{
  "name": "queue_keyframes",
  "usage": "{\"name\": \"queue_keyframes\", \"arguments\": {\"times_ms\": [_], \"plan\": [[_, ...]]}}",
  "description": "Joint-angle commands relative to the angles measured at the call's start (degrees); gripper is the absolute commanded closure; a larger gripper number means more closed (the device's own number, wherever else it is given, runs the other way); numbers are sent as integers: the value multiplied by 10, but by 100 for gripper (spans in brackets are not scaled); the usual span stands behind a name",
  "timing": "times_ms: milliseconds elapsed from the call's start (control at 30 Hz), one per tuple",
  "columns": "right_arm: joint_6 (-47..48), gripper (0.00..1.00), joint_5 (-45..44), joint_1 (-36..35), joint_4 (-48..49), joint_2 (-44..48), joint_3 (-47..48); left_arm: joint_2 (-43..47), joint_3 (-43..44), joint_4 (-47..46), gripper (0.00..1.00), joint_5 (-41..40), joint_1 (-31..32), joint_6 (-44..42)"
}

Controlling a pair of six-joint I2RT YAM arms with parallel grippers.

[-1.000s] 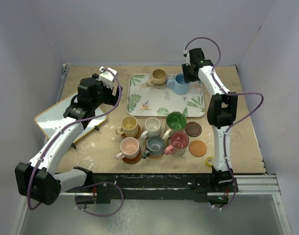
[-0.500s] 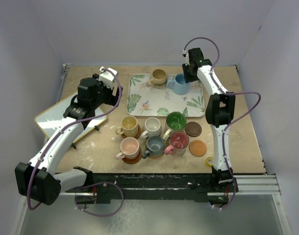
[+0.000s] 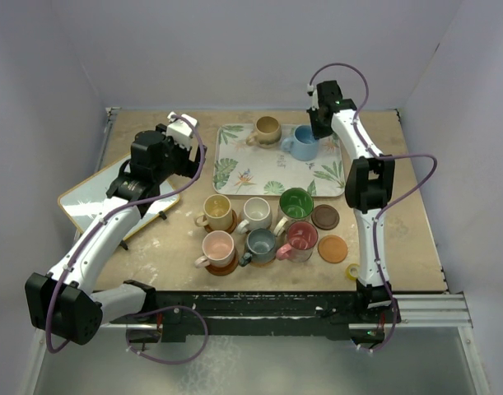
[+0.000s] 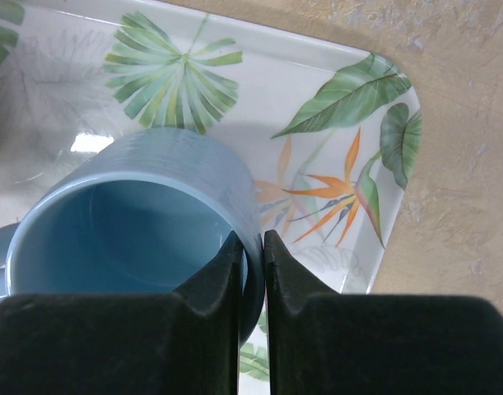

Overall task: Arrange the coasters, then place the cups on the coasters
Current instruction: Pick up the cup from the tray.

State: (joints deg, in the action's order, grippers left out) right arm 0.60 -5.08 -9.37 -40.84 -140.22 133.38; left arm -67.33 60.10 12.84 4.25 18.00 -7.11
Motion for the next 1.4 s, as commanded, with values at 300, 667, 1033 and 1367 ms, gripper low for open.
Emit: {"name": "queue_keyframes", "arguments": {"times_ms": [300, 667, 1033, 1367], "plan": [[14, 100, -5, 13, -17, 106, 4, 16, 0, -33, 18, 8, -4, -7], [35, 100, -10, 25, -1, 264, -131, 24, 0, -35, 18, 9, -4, -8], [81, 100, -22, 50, 30, 476, -345, 42, -4, -37, 18, 14, -3, -8], [163, 100, 19, 86, -1, 639, -521, 49, -7, -39, 17, 6, -4, -12]]}}
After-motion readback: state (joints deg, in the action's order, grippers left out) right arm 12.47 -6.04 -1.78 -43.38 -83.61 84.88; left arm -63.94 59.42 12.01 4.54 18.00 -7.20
